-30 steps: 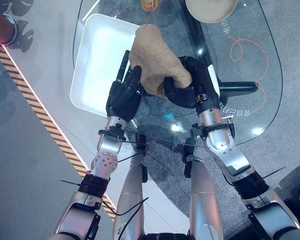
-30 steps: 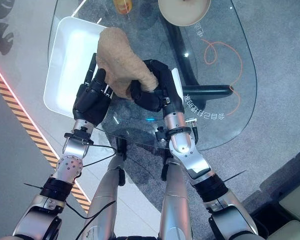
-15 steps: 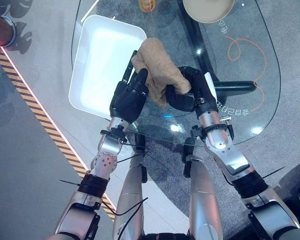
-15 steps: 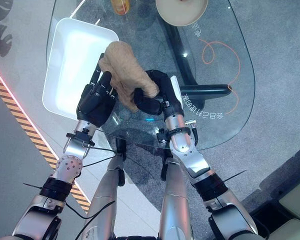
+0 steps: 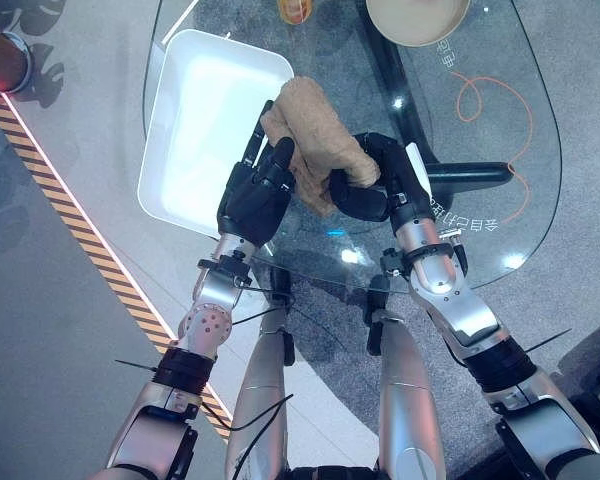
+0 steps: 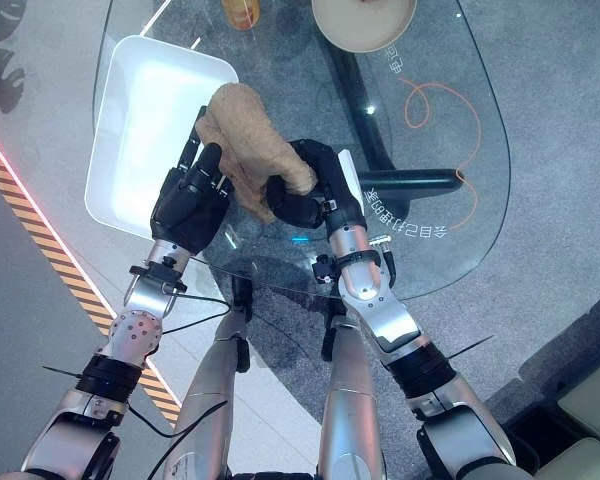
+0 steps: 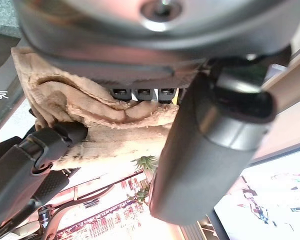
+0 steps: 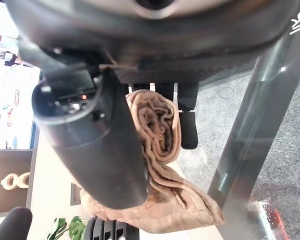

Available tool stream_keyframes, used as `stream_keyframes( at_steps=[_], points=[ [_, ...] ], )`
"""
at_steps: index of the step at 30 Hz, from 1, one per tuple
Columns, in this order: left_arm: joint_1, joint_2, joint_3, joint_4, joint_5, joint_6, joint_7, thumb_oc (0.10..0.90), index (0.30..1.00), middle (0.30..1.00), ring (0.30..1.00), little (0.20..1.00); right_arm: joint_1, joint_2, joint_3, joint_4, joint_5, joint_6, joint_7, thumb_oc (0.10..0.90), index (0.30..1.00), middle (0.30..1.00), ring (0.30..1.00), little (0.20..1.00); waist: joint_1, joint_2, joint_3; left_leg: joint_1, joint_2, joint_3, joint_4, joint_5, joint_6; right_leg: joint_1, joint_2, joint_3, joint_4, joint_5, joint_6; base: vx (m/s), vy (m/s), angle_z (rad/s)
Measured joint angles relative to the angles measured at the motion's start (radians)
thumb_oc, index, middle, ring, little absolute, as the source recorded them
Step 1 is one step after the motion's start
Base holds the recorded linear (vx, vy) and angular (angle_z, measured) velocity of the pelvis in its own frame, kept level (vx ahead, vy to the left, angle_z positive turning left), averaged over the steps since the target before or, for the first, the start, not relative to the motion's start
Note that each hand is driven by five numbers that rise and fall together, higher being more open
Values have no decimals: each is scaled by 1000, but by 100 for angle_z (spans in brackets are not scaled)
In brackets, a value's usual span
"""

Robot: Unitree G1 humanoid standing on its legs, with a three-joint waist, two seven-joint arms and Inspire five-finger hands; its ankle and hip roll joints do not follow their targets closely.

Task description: Wipe the table with a cloth and put it in the basket.

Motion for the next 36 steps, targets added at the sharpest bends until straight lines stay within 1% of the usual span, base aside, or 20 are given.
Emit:
stream_keyframes(
  at_steps=[6,12,20,26,35,36],
  points=[
    [0,0,4,0,1,-4,5,800,900,900,900,900,-7,-1,0,0,-2,0,20,100,300,300,300,200,1,0,0,0,0,0,0,0,0,0,0,0,0,0,0,0,0,0],
    [0,-5,3,0,0,-21,66,800,900,900,900,900,-14,-10,7,0,-25,0,65,100,300,300,300,200,6,0,0,0,0,0,0,0,0,0,0,0,1,0,0,0,0,0],
    [0,-24,2,0,0,-51,131,800,900,900,900,900,-23,-22,22,0,-40,-1,112,100,300,300,300,200,29,0,0,0,-1,-2,0,0,0,-1,-1,-1,5,-1,1,0,0,0],
    [0,-26,2,0,0,-65,153,800,900,900,900,900,-32,-23,40,0,-41,-1,152,100,300,300,300,200,28,0,0,0,-2,-3,0,0,0,-1,-2,-2,8,-1,1,0,0,0],
    [0,-32,2,0,-9,-67,156,800,900,900,900,900,-45,-39,49,0,-41,-1,196,100,300,300,300,200,28,0,0,0,-2,-4,1,1,0,-1,-2,-2,9,-1,1,0,0,0],
    [0,-32,2,0,-9,-67,156,424,578,578,578,524,-45,-39,49,0,-41,-1,196,100,300,300,300,200,28,0,0,1,-2,-4,1,1,0,-1,-2,-2,9,-1,1,0,0,0]
  ],
)
